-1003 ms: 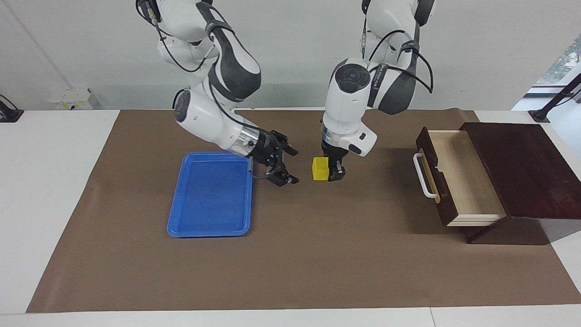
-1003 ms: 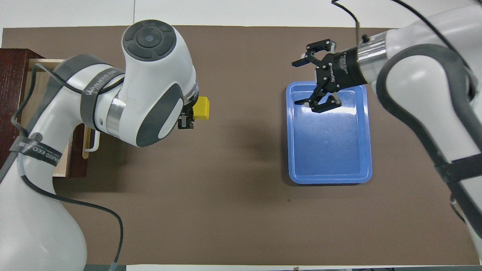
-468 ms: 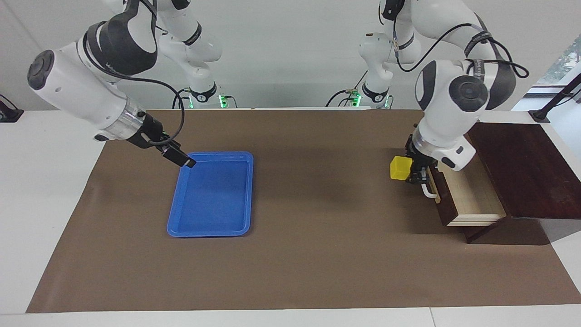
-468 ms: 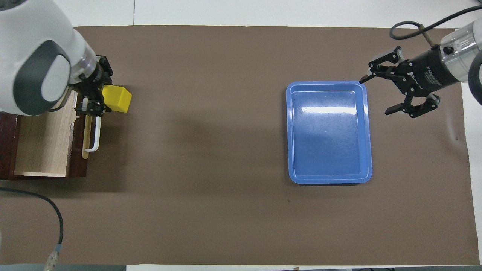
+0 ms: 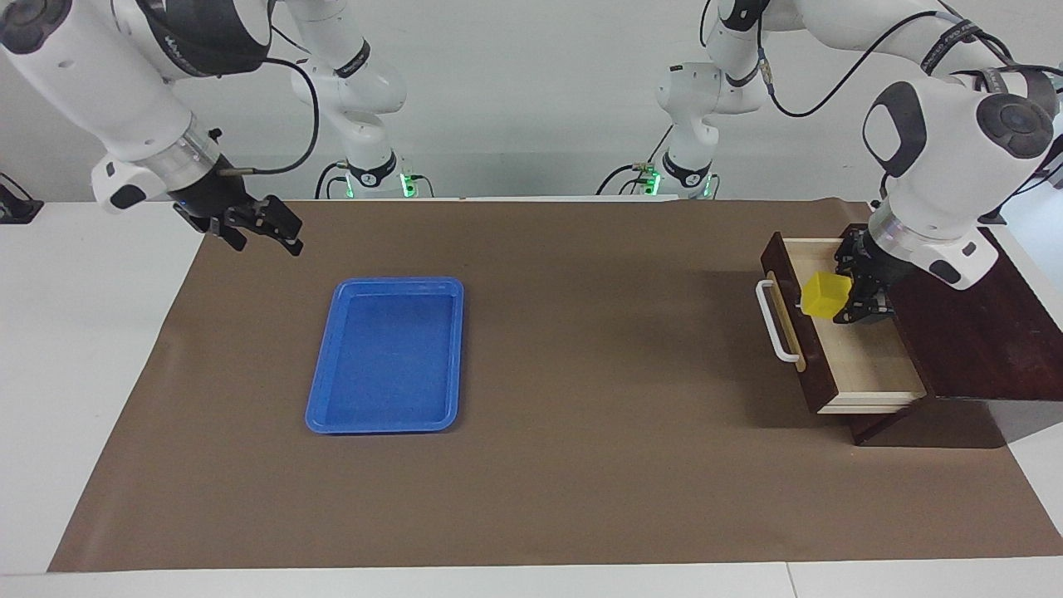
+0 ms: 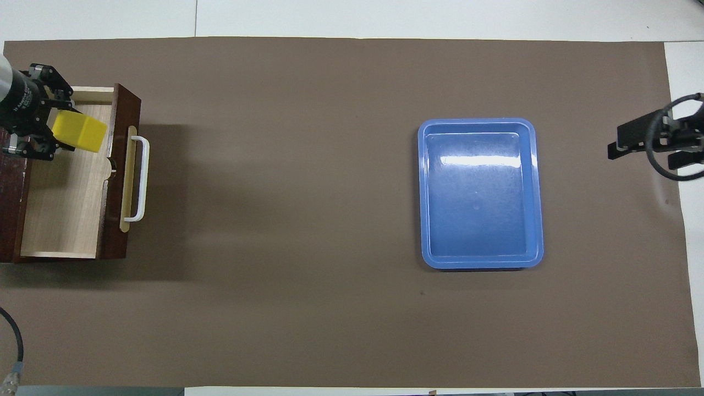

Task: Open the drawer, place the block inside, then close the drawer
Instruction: 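Lower the cube into the drawer and open the left gripper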

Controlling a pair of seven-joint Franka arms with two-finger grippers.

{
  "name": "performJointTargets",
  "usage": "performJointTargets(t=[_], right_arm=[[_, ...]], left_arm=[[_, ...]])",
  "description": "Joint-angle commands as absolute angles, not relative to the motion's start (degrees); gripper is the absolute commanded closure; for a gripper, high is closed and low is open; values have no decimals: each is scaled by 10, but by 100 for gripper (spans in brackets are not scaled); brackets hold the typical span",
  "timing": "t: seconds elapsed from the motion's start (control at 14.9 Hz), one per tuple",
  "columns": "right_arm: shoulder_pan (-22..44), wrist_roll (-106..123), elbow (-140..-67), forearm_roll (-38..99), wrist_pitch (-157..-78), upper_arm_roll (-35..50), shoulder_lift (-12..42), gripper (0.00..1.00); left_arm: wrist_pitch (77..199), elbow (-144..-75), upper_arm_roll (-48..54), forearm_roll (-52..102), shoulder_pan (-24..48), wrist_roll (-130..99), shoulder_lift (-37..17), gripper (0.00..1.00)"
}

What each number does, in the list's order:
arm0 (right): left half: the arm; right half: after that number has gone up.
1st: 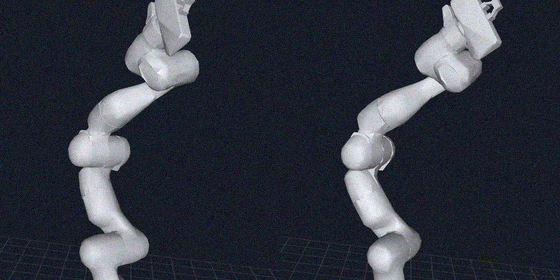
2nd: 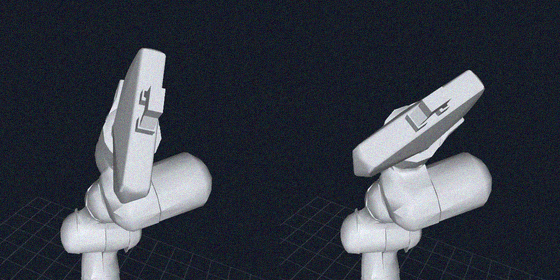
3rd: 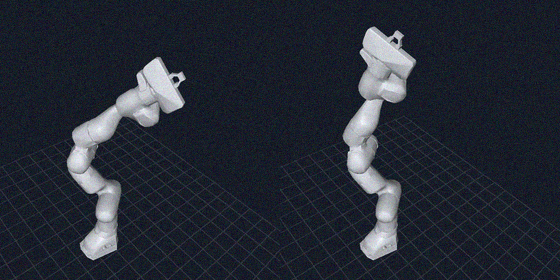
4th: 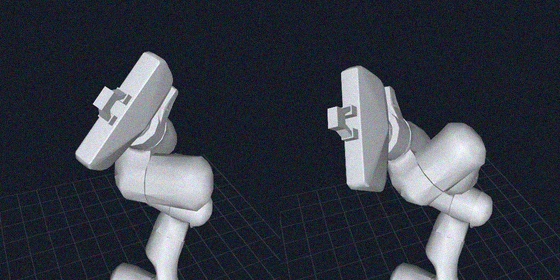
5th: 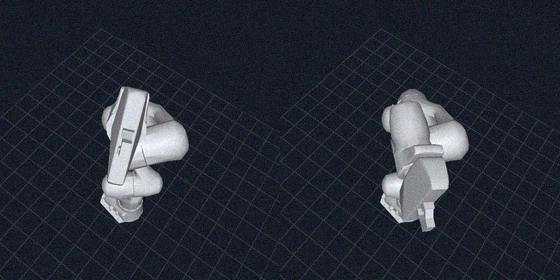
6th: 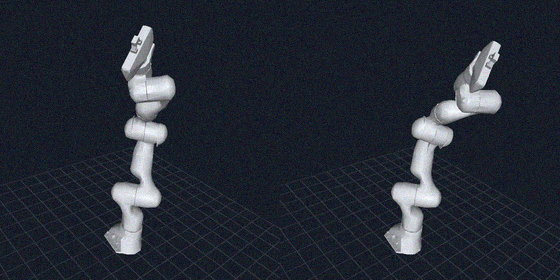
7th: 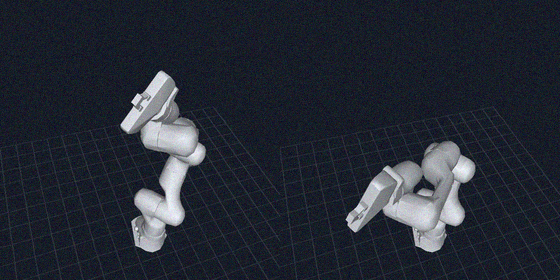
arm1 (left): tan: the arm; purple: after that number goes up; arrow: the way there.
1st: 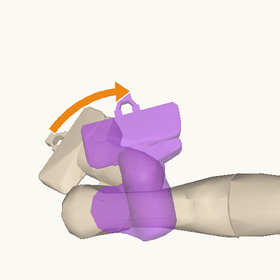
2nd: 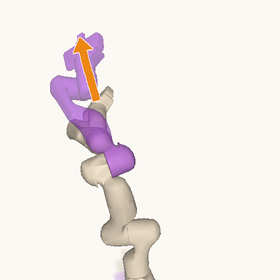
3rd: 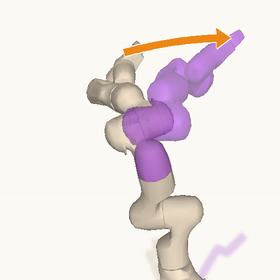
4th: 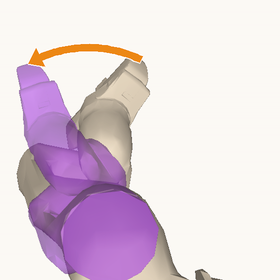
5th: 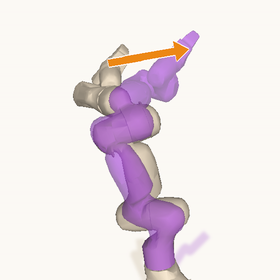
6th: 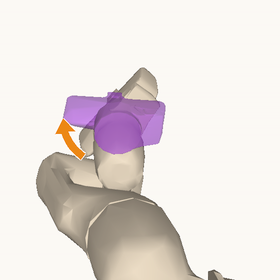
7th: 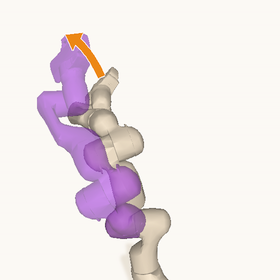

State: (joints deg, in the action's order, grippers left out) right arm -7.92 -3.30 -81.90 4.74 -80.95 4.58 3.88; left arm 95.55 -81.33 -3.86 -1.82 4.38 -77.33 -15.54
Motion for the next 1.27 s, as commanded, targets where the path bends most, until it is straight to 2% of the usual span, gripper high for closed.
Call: performJointTargets(t=[0.0,0.27,0.54,0.8,0.94,1.2], right_arm=[[-6,32,-839,27,-780,-41,-10,0],[6,61,-903,26,-772,-64,-50,0],[2,60,-974,-1,-836,-41,-70,0],[-13,61,-969,-4,-880,-30,-42,0],[-39,60,-954,-4,-876,-4,-35,0],[-41,55,-948,0,-857,-4,-31,0]], left_arm=[[1011,-870,-32,-23,17,-745,-132,100],[1089,-961,-33,-23,-10,-749,-103,100],[1103,-1004,-35,-23,-16,-798,-101,100],[1132,-1060,-35,-23,-6,-837,-82,100],[1148,-1084,-34,-24,-4,-845,-71,100],[1150,-1097,-33,-24,4,-844,-64,100]])
